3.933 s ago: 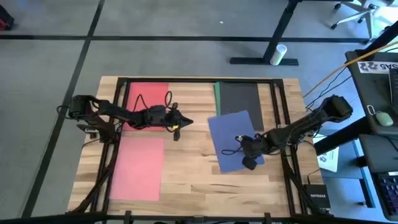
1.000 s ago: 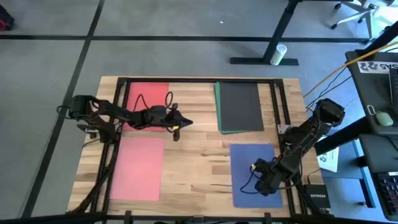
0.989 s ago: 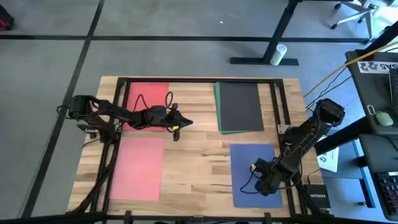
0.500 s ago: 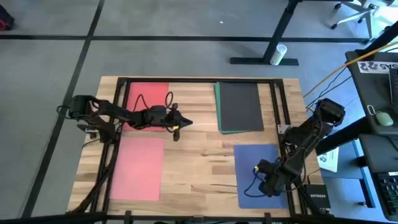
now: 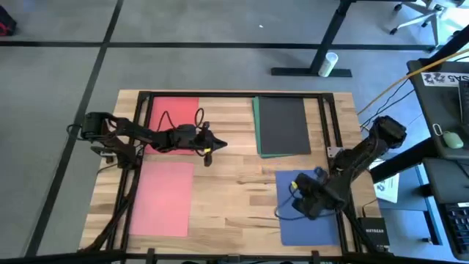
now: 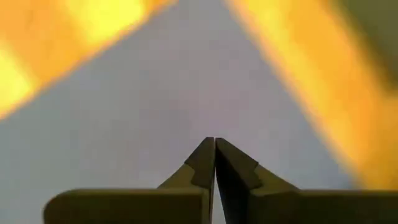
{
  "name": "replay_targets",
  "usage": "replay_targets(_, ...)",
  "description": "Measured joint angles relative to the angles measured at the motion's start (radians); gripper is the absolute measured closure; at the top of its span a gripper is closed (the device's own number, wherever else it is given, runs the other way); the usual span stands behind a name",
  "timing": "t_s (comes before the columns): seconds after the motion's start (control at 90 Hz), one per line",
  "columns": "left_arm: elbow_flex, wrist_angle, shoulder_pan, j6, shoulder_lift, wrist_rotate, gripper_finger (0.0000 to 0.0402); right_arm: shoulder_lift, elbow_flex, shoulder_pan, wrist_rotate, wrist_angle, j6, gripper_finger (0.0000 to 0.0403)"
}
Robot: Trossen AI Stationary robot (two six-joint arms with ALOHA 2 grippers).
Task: Organize paper
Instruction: Adjust the stacked papers
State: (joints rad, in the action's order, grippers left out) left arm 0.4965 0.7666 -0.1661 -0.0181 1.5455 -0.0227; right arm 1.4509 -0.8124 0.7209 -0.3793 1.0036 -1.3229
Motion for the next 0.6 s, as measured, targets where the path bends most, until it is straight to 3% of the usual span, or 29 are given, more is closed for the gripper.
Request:
replay_targets(0.2,0.0,-0.001,0.0,0.0,0.0,0.0,0.0402,0.0,0.0,-0.261,-0.142,-0.037,0.318,0.035)
replay_targets(0.322,0.0,-0.001,0.001,-0.005,0.0,0.0,0.0402,0.0,0.0,-0.423,-0.153,-0.136,0.557,0.0334)
replay_targets(0.5,0.0,-0.001,0.01,-0.004,0.0,0.0,0.0402,0.0,0.017,-0.644,-0.162,-0.3,0.849,0.0383)
replay_targets(0.6,0.0,-0.001,0.017,0.003,0.0,0.0,0.0402,0.0,0.018,-0.757,-0.119,-0.488,1.03,0.0396)
